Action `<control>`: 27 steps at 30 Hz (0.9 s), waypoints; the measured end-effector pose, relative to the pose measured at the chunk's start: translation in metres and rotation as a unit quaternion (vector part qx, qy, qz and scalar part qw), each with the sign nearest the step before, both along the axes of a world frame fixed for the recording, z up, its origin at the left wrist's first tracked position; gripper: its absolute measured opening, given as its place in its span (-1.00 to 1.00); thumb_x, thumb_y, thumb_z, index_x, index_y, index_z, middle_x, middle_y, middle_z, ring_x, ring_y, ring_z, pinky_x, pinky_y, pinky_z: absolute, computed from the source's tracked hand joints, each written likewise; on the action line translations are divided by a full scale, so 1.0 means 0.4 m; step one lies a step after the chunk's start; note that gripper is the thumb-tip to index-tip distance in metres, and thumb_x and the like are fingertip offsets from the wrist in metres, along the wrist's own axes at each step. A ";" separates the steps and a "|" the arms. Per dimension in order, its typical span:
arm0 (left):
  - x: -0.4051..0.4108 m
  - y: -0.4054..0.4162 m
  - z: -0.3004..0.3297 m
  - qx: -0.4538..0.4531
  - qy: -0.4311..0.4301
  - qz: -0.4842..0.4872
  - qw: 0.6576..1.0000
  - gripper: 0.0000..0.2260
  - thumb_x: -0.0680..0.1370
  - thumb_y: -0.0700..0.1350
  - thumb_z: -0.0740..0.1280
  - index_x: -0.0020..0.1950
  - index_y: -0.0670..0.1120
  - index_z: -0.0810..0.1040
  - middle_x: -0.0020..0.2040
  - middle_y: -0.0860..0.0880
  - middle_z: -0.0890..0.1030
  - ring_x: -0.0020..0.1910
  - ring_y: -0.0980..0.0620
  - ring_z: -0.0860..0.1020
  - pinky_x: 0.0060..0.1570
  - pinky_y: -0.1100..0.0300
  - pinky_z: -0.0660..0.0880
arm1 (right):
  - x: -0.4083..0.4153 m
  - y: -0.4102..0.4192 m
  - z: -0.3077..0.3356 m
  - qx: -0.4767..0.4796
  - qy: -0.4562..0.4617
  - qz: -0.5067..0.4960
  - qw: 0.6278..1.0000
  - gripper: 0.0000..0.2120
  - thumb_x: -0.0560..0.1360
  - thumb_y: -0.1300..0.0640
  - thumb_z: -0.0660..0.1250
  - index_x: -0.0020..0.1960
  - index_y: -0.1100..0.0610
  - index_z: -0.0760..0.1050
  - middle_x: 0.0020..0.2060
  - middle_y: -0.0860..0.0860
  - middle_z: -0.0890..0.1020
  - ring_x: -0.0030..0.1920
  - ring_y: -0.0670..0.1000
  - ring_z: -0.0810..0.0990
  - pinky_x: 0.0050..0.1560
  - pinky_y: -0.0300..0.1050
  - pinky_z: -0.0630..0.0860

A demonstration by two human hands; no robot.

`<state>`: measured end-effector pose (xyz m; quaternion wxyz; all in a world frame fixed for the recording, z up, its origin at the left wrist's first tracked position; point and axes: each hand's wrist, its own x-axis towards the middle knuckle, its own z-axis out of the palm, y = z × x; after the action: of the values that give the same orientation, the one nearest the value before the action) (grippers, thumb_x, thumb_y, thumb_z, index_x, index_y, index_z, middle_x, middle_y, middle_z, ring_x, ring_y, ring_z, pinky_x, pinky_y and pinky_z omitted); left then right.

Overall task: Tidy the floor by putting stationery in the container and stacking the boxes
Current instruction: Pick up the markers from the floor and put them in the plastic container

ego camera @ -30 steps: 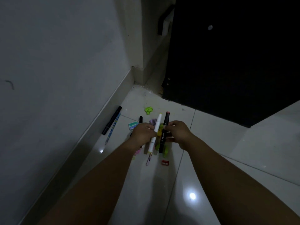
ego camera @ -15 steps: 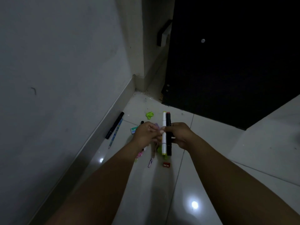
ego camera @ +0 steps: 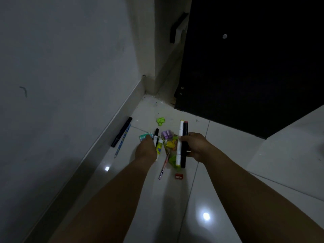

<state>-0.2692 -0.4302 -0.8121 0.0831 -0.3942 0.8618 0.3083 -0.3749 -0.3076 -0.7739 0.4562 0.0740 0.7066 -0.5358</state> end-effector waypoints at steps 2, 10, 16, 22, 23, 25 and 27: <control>-0.001 -0.010 0.004 0.027 0.004 0.018 0.999 -0.70 0.54 -0.22 0.29 0.22 -0.32 0.40 0.20 -0.30 0.52 0.19 -0.22 0.50 0.11 0.00 0.44 | 0.002 -0.005 0.002 -0.002 -0.005 0.003 1.000 -0.86 0.53 0.28 0.28 0.08 0.24 0.44 -0.17 0.16 0.55 -0.16 0.13 0.55 -0.23 -0.04 0.52; -0.021 0.004 0.066 0.394 0.149 0.085 0.903 -0.75 0.46 -0.36 0.36 0.13 -0.31 0.56 -0.25 -0.09 0.60 -0.44 0.16 0.59 -0.45 0.31 0.51 | 0.014 -0.021 0.009 -0.002 -0.006 -0.006 1.000 -0.84 0.52 0.26 0.29 0.09 0.25 0.46 -0.16 0.15 0.55 -0.20 0.11 0.53 -0.30 -0.07 0.50; -0.045 0.048 0.065 0.438 0.177 0.058 0.879 -0.73 0.45 -0.37 0.39 0.15 -0.34 0.56 -0.33 -0.04 0.61 -0.49 0.21 0.56 -0.46 0.39 0.48 | 0.001 0.005 0.001 0.014 0.004 -0.044 0.999 -0.71 0.47 0.35 0.32 0.19 0.28 0.45 0.00 0.24 0.56 -0.08 0.19 0.55 -0.13 0.04 0.50; -0.030 0.021 0.004 -0.007 0.048 -0.102 0.994 -0.66 0.51 -0.11 0.36 0.24 -0.21 0.51 0.17 -0.23 0.53 0.19 -0.14 0.50 0.12 0.13 0.45 | -0.031 0.039 -0.009 0.026 -0.007 -0.053 0.998 -0.76 0.47 0.37 0.33 0.12 0.30 0.45 -0.03 0.26 0.56 -0.16 0.18 0.56 -0.21 0.04 0.52; -0.026 0.018 -0.008 -0.053 -0.001 -0.121 0.991 -0.60 0.51 -0.06 0.36 0.28 -0.21 0.45 0.23 -0.22 0.47 0.25 -0.14 0.44 0.20 0.07 0.41 | -0.036 0.045 -0.013 0.035 -0.009 -0.050 0.998 -0.76 0.46 0.38 0.32 0.12 0.30 0.45 -0.04 0.26 0.56 -0.14 0.19 0.56 -0.18 0.05 0.52; -0.021 0.022 -0.023 -0.096 -0.076 -0.158 0.980 -0.49 0.49 0.06 0.36 0.31 -0.21 0.37 0.27 -0.21 0.42 0.29 -0.12 0.38 0.26 0.02 0.38 | -0.038 0.053 -0.020 0.051 -0.008 -0.043 0.998 -0.75 0.45 0.38 0.33 0.13 0.32 0.46 -0.12 0.23 0.56 -0.16 0.18 0.55 -0.17 0.04 0.52; -0.028 0.039 -0.030 -0.123 -0.104 -0.171 0.972 -0.42 0.47 0.11 0.37 0.33 -0.21 0.33 0.29 -0.21 0.38 0.31 -0.13 0.35 0.25 0.01 0.38 | -0.040 0.058 -0.027 0.061 -0.007 -0.039 0.997 -0.74 0.45 0.37 0.34 0.13 0.33 0.46 -0.17 0.20 0.55 -0.19 0.17 0.54 -0.16 0.03 0.51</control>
<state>-0.2806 -0.4147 -0.8240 0.1751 -0.2778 0.9344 0.1382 -0.3908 -0.2844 -0.7846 0.4348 0.1331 0.7310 -0.5088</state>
